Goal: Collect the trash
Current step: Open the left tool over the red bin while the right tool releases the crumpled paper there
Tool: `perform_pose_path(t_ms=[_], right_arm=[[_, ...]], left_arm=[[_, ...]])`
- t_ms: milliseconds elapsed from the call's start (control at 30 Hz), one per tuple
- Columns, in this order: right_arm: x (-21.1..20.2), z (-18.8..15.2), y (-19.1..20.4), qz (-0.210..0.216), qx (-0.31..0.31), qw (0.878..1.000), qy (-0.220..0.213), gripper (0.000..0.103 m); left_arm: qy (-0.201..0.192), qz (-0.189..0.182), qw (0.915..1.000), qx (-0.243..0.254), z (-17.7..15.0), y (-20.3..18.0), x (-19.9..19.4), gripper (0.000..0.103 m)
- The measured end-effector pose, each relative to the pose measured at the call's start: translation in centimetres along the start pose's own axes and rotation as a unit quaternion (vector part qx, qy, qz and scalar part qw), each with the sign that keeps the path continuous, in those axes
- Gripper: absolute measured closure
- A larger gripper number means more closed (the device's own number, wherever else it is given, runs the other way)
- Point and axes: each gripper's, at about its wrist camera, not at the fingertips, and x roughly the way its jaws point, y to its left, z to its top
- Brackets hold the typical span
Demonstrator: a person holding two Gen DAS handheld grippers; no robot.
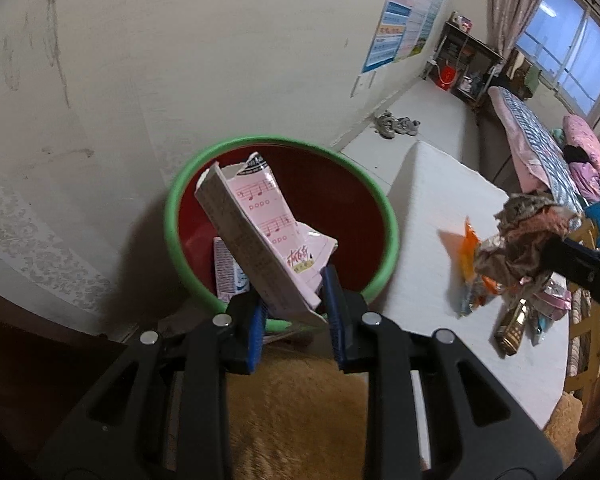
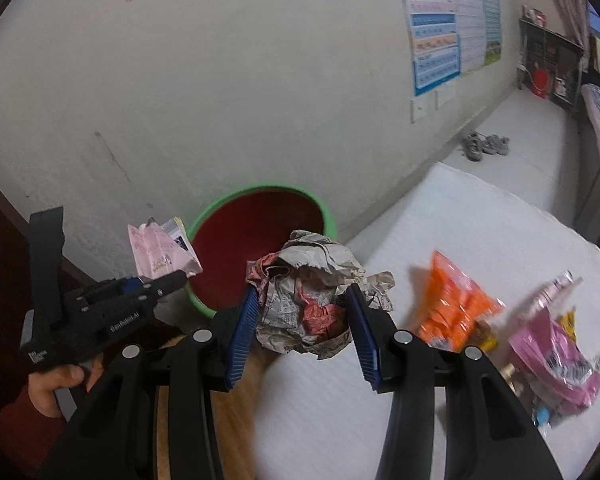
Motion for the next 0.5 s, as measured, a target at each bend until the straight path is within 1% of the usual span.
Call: perform_pose_path(t_ms=[233, 500], right_arm=[[2.3, 2.9, 1.2, 0.018, -0.003, 1.000, -0.001, 0.058], [4.5, 4.7, 2.4, 0.026, -0.015, 1.000, 0.007, 0.058]], left_arm=[[-0.002, 0.000, 1.0000, -0.009, 1.1, 1.2, 0.9, 0.078], [0.001, 0.000, 1.0000, -0.004, 2.1, 1.4, 2.3, 0.078]])
